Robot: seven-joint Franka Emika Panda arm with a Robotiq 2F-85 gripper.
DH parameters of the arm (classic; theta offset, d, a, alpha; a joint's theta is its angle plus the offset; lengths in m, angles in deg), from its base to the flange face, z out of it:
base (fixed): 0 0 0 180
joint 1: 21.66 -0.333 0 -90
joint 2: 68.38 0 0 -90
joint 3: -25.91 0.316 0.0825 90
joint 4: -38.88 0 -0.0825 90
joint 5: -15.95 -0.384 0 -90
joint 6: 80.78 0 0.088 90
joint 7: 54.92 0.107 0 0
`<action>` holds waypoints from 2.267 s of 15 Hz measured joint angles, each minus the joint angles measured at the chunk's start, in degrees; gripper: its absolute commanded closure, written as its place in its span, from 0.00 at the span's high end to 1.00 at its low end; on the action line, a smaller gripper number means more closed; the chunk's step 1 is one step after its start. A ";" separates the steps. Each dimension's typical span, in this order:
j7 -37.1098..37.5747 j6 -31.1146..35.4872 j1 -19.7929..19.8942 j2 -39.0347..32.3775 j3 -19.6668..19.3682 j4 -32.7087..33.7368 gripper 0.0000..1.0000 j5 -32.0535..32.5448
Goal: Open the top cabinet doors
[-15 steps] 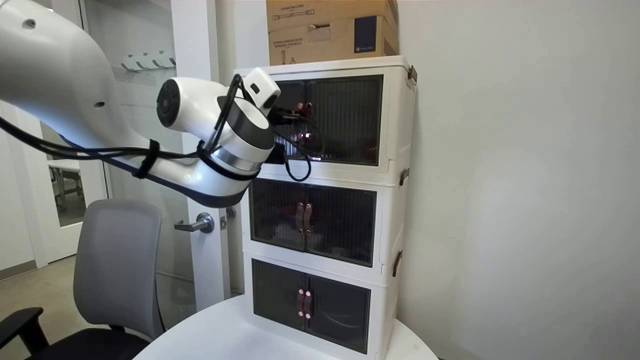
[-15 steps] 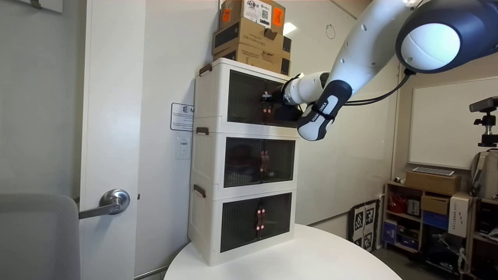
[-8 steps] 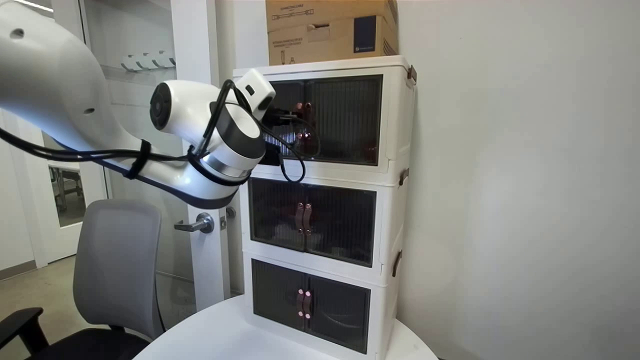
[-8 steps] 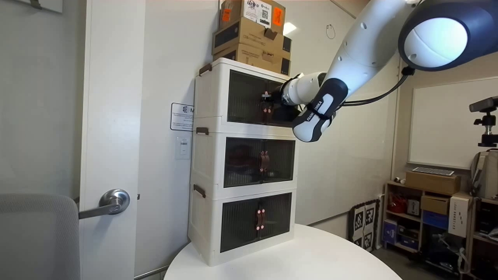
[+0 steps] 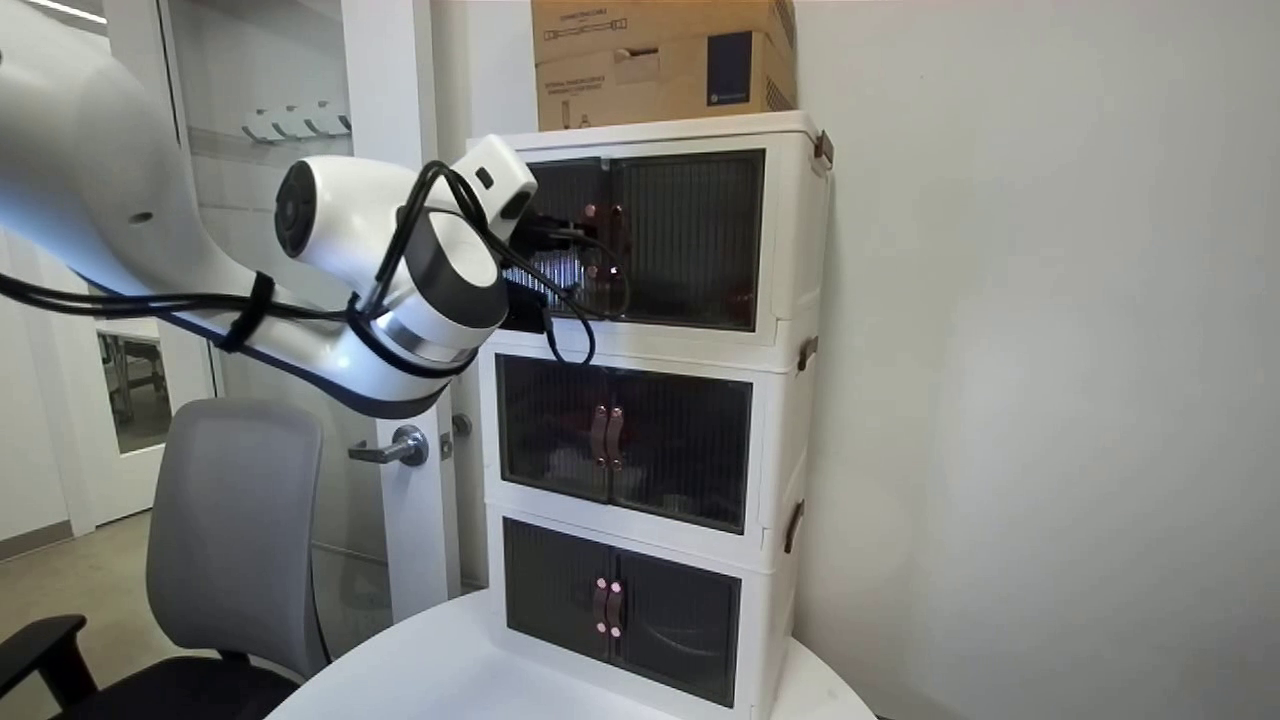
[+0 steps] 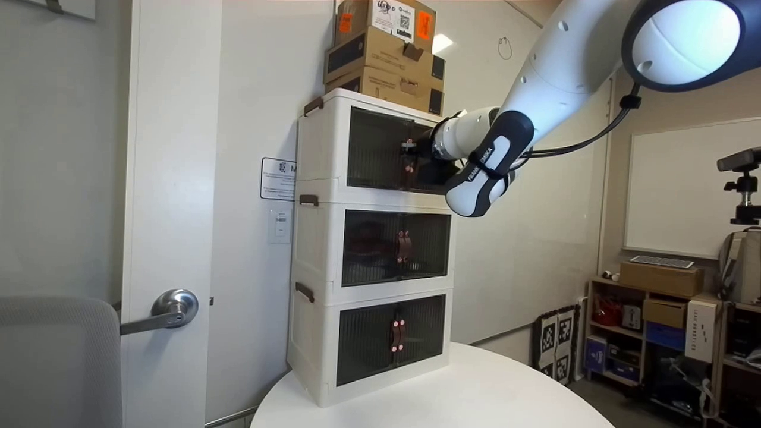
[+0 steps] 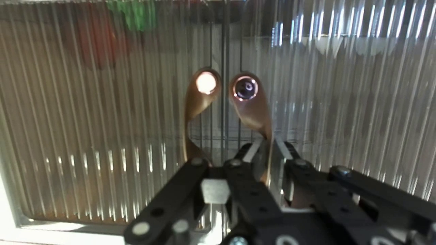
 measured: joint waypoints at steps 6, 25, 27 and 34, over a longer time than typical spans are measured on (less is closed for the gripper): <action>-2.44 0.00 -2.17 -2.41 0.01 -3.13 0.08 -1.00; -6.89 -0.03 -8.13 -16.38 4.51 -12.53 0.33 6.29; -7.67 -0.12 -9.12 -17.66 4.53 -13.65 0.41 6.39; -7.67 -2.73 -12.31 -19.39 7.74 -14.48 0.94 9.40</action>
